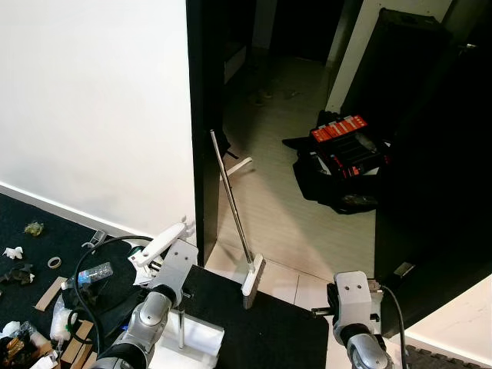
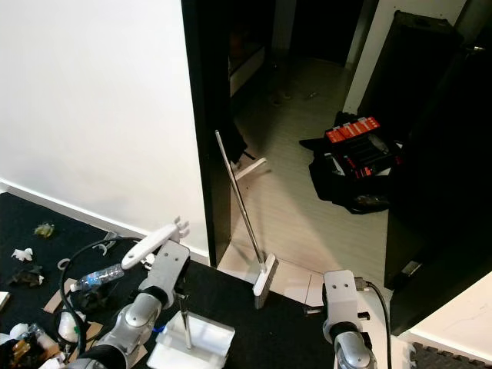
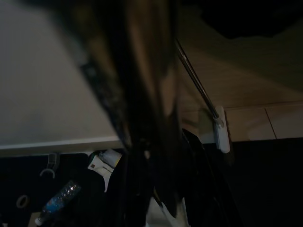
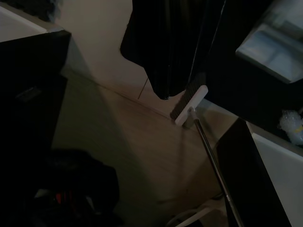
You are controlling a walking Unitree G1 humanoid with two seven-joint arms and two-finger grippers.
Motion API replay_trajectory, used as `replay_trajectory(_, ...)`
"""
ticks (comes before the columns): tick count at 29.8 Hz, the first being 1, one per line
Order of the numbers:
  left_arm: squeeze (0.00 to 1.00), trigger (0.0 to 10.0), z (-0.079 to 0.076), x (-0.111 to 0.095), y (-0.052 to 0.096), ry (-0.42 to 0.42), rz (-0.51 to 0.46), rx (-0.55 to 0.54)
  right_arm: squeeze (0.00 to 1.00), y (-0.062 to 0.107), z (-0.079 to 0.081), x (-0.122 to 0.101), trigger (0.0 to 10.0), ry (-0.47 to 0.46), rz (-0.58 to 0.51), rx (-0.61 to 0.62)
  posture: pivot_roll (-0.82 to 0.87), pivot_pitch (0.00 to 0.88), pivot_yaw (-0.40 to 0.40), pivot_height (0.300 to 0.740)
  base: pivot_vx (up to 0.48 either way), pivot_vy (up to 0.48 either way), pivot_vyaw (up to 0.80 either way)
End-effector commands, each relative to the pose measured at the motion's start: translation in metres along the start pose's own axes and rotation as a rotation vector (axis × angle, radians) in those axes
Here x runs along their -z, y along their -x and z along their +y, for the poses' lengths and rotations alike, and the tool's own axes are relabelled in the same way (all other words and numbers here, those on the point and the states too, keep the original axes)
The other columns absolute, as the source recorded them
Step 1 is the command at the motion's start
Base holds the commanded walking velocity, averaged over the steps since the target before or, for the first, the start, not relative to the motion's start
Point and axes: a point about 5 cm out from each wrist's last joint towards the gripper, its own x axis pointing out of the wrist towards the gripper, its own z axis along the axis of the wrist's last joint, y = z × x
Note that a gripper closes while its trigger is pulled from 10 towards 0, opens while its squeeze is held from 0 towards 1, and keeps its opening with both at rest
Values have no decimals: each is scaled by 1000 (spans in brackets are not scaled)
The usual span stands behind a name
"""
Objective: Sweep floor
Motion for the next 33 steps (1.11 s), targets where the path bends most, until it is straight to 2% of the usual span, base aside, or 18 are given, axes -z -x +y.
replay_trajectory(1, 0, 10000, 7, 4, 4, -9, 4, -29, 0, 3, -1, 7, 10000, -11, 34, 12, -97, 213, -43, 740, 0, 0, 0)
replay_trajectory(7, 0, 10000, 12, 3, 14, 83, -64, -89, 0, 0, -1, 5, 10000, -18, 30, 20, -68, 195, -30, 740, 0, 0, 0)
replay_trajectory(13, 0, 10000, 23, 0, 23, 129, -110, -155, 0, -4, 3, 0, 10000, -25, 24, 12, -49, 181, -27, 740, 0, 0, 0)
replay_trajectory(18, 0, 10000, 32, -4, 26, 148, -125, -171, 0, -9, 4, -4, 10000, -30, 15, 9, -43, 167, -21, 740, 0, 0, 0)
replay_trajectory(23, 0, 10000, 32, -6, 29, 147, -130, -121, 0, -10, 3, -5, 10000, -31, 12, 11, -41, 160, -18, 740, 0, 0, 0)
replay_trajectory(25, 0, 10000, 32, -6, 31, 141, -131, -84, 0, -10, 3, -5, 10000, -32, 12, 12, -41, 156, -17, 740, 0, 0, 0)
replay_trajectory(27, 0, 10000, 29, -9, 36, 158, -142, -2, 0, -11, 3, -5, 10000, -31, 14, 13, -33, 147, -15, 740, 0, 0, 0)
replay_trajectory(28, 0, 10000, 29, -9, 36, 158, -142, -2, 0, -11, 3, -5, 10000, -31, 14, 13, -33, 147, -15, 740, 0, 0, 0)
replay_trajectory(33, 0, 10000, 25, -19, 43, 241, -186, 60, 0, -12, 3, -4, 10000, -30, 19, 11, -31, 142, -15, 740, 0, 0, 0)
